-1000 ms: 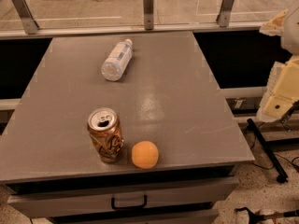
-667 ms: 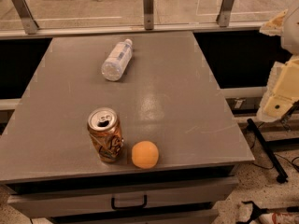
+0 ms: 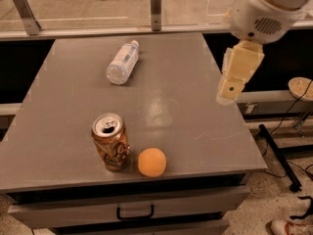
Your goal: Pick blue plastic bottle
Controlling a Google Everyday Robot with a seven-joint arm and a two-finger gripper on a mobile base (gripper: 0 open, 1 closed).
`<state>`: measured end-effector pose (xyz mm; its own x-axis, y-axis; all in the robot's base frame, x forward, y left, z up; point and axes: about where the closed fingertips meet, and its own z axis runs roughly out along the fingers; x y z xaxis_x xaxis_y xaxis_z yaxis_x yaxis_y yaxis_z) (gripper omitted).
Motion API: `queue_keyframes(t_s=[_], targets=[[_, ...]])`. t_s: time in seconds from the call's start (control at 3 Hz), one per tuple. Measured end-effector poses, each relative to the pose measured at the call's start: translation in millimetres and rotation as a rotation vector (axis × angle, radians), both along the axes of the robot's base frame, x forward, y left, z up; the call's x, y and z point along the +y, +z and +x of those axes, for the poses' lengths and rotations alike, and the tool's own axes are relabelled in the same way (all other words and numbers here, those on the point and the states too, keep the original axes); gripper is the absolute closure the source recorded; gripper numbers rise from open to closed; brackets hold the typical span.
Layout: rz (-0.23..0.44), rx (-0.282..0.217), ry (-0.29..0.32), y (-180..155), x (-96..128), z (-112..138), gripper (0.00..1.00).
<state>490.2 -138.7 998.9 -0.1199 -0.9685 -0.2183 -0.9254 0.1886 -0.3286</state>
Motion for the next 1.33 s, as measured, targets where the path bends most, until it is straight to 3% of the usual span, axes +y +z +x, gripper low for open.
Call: queue_keyframes(t_s=[0.33, 0.67, 1.0, 1.33], targets=[[-0.030, -0.003, 0.121, -13, 69, 40, 0.00], [-0.064, -0.046, 0.242, -29, 150, 66, 0.00], [-0.065, -0.046, 0.242, -29, 150, 66, 0.00], [-0.114, -0.056, 0.268, -41, 150, 68, 0.00]])
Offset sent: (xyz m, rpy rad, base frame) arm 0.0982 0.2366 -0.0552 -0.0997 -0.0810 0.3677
